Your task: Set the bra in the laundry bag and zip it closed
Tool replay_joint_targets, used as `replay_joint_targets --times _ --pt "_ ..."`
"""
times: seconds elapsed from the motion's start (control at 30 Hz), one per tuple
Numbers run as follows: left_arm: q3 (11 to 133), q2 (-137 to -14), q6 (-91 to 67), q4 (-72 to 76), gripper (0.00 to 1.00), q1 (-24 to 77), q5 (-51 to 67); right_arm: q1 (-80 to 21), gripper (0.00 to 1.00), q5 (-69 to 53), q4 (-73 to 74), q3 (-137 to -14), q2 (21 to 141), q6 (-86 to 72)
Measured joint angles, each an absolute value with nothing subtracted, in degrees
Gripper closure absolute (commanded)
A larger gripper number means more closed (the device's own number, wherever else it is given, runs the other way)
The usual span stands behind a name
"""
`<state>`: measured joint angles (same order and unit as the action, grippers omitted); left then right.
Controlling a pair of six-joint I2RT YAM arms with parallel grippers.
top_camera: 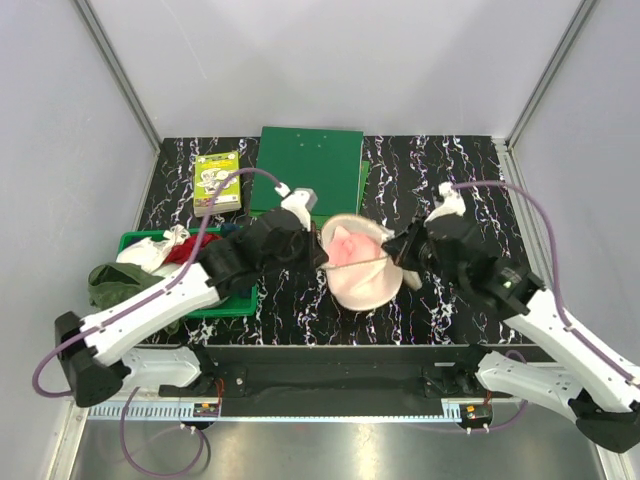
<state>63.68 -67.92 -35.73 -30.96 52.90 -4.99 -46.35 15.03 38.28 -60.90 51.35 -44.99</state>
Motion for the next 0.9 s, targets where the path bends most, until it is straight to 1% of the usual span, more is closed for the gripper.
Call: replay_joint_targets --times 0.07,0.17,0.23,0.3,0.37,0.4,0.47,0.53,0.6,0.63,0.7,0.77,0.9 --pt "64.0 -65.8 -35.8 -30.8 1.0 52.4 -5.4 -46.3 1.0 14.2 40.0 -64.9 51.8 -41.4" --pt "64.0 -65.7 -35.9 -30.4 1.0 49.9 -5.0 -46.3 1.0 12.8 41.6 -65.1 52.1 -39.2" --pt "63.3 -68.1 -36.0 -29.6 1.0 48.6 -5.0 -46.4 0.95 12.3 41.7 -62.2 52.6 -39.1" --pt "61.3 -70.2 -35.9 -29.0 1.0 48.1 -5.0 -46.4 0.82 11.7 40.6 -57.4 53.5 -40.0" --pt "58.7 -71.7 -36.0 -28.6 1.0 48.0 -5.0 -46.4 0.73 10.8 38.4 -51.3 54.5 -41.5" --pt "57.6 -72.7 -35.9 -28.6 1.0 48.0 -5.0 -46.4 0.62 10.5 38.2 -48.2 55.2 -42.7" --pt "55.6 -74.9 -36.0 -28.5 1.0 48.0 -5.1 -46.4 0.53 9.9 37.7 -42.9 56.8 -45.7" --pt "54.2 -76.0 -36.5 -28.0 1.0 48.0 -5.2 -46.4 0.42 9.3 37.5 -40.8 56.8 -48.8" --pt "53.0 -76.2 -37.0 -27.4 1.0 48.0 -5.2 -46.4 0.34 9.3 37.5 -39.8 55.5 -51.8" --pt "52.5 -76.0 -37.2 -27.0 1.0 48.0 -5.2 -46.4 0.25 9.3 37.5 -39.6 54.2 -53.1" --pt "51.3 -75.1 -37.6 -26.2 1.0 48.0 -5.2 -46.4 0.15 9.2 37.9 -39.5 50.9 -56.3" --pt "50.4 -73.9 -38.0 -25.8 1.0 47.9 -5.2 -46.4 0.01 8.6 37.7 -38.7 46.7 -59.5" --pt "50.0 -71.0 -38.4 -25.5 1.0 47.9 -5.1 -46.4 0.0 7.9 37.6 -35.3 39.3 -66.5"
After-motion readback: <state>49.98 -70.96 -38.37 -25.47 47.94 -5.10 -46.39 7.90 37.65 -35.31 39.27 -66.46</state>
